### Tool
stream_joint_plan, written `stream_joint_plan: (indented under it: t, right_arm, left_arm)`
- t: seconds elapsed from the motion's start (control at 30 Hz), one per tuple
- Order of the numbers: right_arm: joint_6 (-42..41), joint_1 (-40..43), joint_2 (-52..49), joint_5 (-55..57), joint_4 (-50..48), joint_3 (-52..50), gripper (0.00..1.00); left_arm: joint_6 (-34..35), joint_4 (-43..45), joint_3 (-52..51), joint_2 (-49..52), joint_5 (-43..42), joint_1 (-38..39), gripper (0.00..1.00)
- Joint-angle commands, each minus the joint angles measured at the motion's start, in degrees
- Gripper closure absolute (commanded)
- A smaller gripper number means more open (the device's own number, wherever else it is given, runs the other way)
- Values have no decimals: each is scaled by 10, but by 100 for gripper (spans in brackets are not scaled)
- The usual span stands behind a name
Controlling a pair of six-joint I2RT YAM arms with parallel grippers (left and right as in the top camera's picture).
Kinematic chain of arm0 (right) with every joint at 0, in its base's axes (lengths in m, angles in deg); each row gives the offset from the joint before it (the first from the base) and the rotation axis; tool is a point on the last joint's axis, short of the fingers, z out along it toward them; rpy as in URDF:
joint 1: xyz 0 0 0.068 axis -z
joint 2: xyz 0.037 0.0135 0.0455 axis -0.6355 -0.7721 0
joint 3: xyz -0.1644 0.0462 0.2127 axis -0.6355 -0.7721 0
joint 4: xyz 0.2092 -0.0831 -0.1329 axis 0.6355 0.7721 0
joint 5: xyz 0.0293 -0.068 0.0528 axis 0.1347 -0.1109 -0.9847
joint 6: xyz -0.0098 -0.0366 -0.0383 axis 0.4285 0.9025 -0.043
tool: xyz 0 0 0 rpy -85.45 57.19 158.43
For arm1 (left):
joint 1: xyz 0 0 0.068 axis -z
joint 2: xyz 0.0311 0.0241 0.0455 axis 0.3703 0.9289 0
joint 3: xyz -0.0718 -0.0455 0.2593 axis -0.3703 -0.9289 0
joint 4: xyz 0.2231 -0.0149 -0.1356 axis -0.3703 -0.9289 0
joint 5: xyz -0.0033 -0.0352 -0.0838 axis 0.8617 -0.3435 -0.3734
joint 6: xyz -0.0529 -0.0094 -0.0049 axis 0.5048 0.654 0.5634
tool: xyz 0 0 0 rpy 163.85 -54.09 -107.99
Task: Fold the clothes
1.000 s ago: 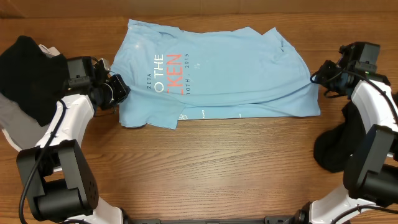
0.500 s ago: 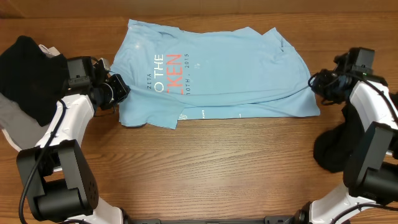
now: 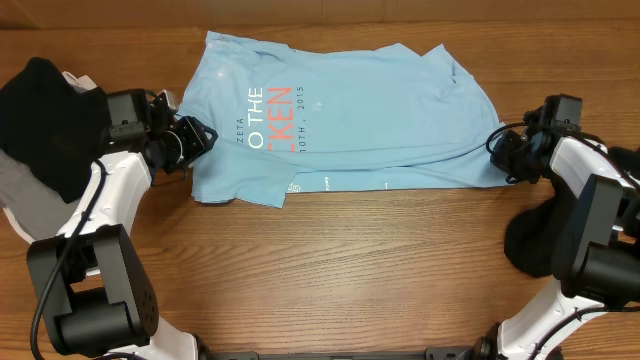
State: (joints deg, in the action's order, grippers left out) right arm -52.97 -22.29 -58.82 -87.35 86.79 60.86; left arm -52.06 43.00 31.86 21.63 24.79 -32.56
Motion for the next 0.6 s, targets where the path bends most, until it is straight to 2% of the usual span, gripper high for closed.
stream_joint_plan:
  t: [0.0, 0.13, 0.2, 0.27, 0.47, 0.57]
  right_arm:
    - [0, -3, -26, 4, 0, -5, 88]
    - [0, -3, -26, 4, 5, -5, 88]
    - [0, -3, -26, 4, 6, -5, 88]
    - [0, -3, -26, 4, 6, -5, 88]
    - [0, -3, -26, 4, 7, -5, 88]
    - [0, -3, -26, 4, 8, -5, 88]
  left_arm:
    - [-79, -7, 8, -13, -28, 45, 54]
    - [-151, -33, 8, -15, 92, 167, 53]
    - [-153, -35, 8, -14, 149, 239, 56]
    - [-152, -31, 7, -12, 169, 299, 57]
    - [-152, -29, 7, 47, 190, 333, 60]
    - [-152, -29, 7, 73, 236, 333, 61]
